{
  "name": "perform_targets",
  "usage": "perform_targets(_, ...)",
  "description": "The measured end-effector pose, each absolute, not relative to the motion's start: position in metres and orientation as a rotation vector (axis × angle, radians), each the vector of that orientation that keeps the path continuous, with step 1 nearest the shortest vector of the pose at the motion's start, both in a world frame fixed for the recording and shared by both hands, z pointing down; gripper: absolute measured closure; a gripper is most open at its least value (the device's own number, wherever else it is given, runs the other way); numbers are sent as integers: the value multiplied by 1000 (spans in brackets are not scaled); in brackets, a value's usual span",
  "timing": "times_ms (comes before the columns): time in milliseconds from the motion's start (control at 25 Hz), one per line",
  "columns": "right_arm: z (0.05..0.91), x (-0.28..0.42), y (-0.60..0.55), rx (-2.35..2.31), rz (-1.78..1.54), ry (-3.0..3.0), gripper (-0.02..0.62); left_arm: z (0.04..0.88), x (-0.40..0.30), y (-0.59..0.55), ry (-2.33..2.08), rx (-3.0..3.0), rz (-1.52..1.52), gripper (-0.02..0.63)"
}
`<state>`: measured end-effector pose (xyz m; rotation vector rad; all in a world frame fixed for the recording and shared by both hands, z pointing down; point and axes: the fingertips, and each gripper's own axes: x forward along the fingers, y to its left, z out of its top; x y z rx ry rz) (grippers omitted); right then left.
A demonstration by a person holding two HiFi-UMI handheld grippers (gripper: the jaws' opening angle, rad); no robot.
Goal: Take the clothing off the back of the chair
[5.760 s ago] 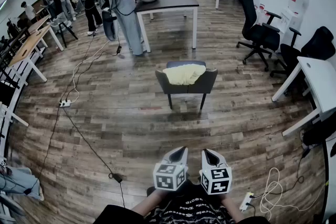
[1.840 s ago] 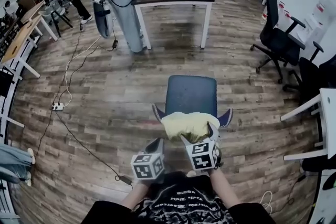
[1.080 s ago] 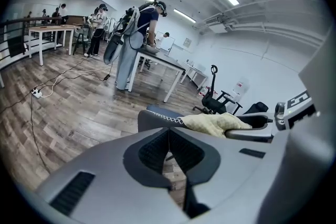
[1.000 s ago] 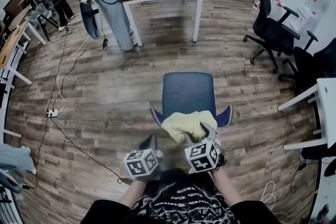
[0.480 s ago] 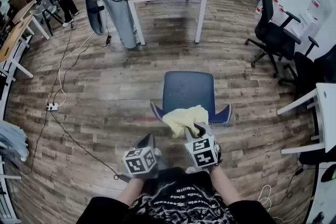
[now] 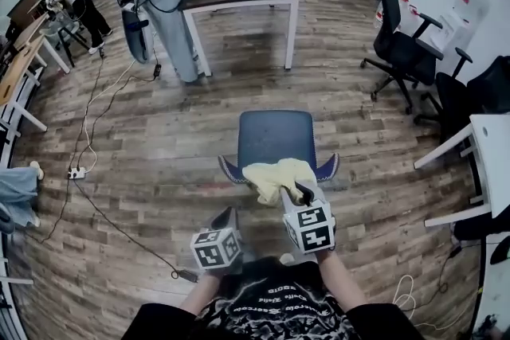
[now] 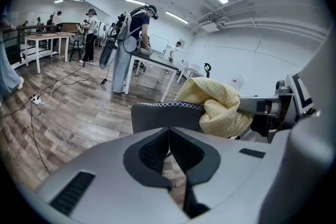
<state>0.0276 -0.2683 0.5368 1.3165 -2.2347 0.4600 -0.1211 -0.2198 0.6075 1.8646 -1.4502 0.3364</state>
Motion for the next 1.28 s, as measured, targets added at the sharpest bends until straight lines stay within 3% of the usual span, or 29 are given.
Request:
perform_targets(680,440,60,-206,1303,327,-2437,508,604,-56,-190,-1444,1908,315,597)
perform_targets(1280,426,78,-161,1275,260,-2471,508,603,-31,-159,-1478,1910,298,597)
